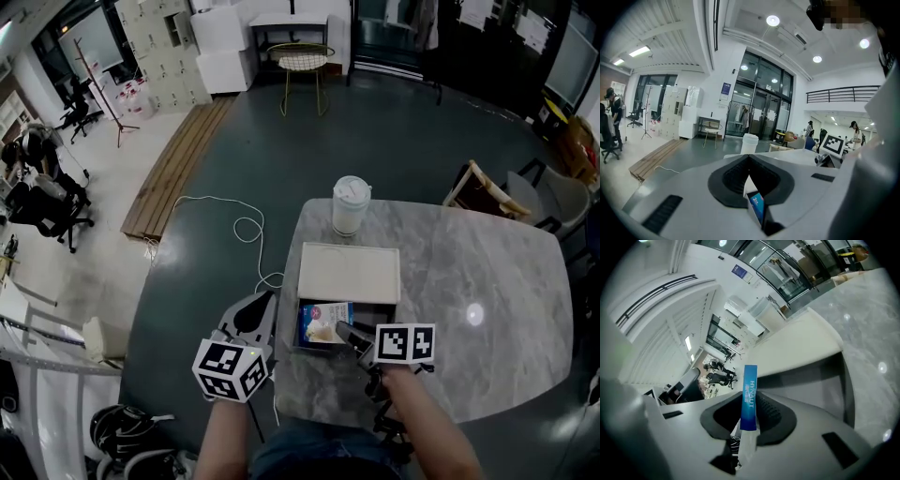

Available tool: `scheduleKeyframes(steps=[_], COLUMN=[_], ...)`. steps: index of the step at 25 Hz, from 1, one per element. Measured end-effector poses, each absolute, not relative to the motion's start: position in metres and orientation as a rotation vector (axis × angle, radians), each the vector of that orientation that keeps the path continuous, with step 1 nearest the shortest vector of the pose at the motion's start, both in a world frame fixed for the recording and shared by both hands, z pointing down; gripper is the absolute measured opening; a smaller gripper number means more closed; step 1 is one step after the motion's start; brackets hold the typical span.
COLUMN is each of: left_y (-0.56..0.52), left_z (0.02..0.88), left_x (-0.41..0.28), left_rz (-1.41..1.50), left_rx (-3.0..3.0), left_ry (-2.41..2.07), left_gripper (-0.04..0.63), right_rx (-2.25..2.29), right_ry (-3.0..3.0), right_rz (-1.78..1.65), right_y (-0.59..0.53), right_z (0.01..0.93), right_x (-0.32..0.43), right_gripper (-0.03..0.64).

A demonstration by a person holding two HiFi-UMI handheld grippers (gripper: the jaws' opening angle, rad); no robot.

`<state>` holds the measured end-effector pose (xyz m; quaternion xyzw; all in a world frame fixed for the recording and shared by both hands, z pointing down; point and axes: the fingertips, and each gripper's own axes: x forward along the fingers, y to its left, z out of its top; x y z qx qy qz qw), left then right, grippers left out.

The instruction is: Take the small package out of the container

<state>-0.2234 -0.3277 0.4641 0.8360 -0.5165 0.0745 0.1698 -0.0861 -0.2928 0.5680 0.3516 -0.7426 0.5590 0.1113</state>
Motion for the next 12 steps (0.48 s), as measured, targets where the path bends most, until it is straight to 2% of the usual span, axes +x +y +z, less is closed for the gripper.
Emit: scheduleKeyframes(steps=[12], left_y=[-0.357], left_z=[0.41], left_x=[-0.225], left_rz=[0.074], left_rx=[2.474], left_ry=[-1.545], left_gripper=[0.012], right_rx=[0.843], right_ry=[-2.503], right_rz=[1.362], right_y=[-0.342], right_z=[0.459], right_x=[-0.094], right_gripper=[0.096])
